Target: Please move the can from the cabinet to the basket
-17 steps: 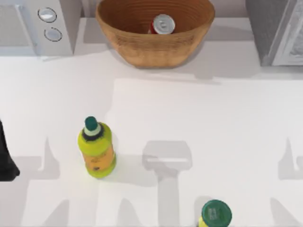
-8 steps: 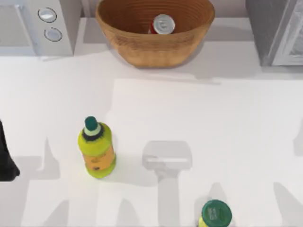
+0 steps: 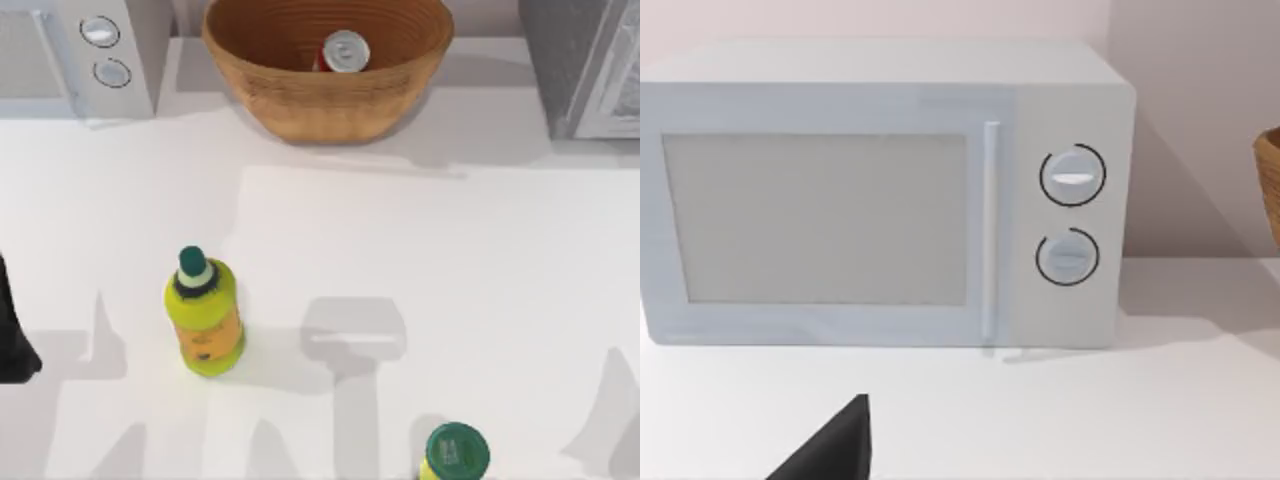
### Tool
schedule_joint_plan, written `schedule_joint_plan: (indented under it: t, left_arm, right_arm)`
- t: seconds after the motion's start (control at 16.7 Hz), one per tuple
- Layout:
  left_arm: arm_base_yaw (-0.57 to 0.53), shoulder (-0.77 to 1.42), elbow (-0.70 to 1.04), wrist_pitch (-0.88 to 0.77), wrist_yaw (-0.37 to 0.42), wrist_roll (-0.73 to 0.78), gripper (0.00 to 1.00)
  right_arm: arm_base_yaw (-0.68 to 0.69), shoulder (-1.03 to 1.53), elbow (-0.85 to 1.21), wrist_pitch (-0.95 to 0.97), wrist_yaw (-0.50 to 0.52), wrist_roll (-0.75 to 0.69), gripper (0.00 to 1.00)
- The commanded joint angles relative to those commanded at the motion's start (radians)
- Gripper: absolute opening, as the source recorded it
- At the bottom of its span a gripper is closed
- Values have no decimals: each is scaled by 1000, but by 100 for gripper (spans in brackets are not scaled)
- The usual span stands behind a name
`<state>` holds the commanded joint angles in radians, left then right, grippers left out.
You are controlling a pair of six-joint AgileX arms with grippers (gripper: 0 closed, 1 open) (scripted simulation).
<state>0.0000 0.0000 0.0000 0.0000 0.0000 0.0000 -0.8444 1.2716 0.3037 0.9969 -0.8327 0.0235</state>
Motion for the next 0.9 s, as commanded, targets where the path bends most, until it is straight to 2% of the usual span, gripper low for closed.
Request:
schedule_joint_plan:
  t: [0.18, 0.36, 0.72, 0.9]
  left_arm:
    - [0, 0, 0, 0, 0, 0, 100]
    - [0, 0, 0, 0, 0, 0, 100]
    - [0, 0, 0, 0, 0, 0, 100]
    - [0, 0, 0, 0, 0, 0, 100]
  right_arm:
    - [-114, 182, 40, 136, -112, 3, 100]
    - [-175, 272, 62, 205, -173, 5, 100]
    - [-177, 277, 61, 207, -176, 5, 100]
    - [-182, 274, 123, 149, -184, 5, 100]
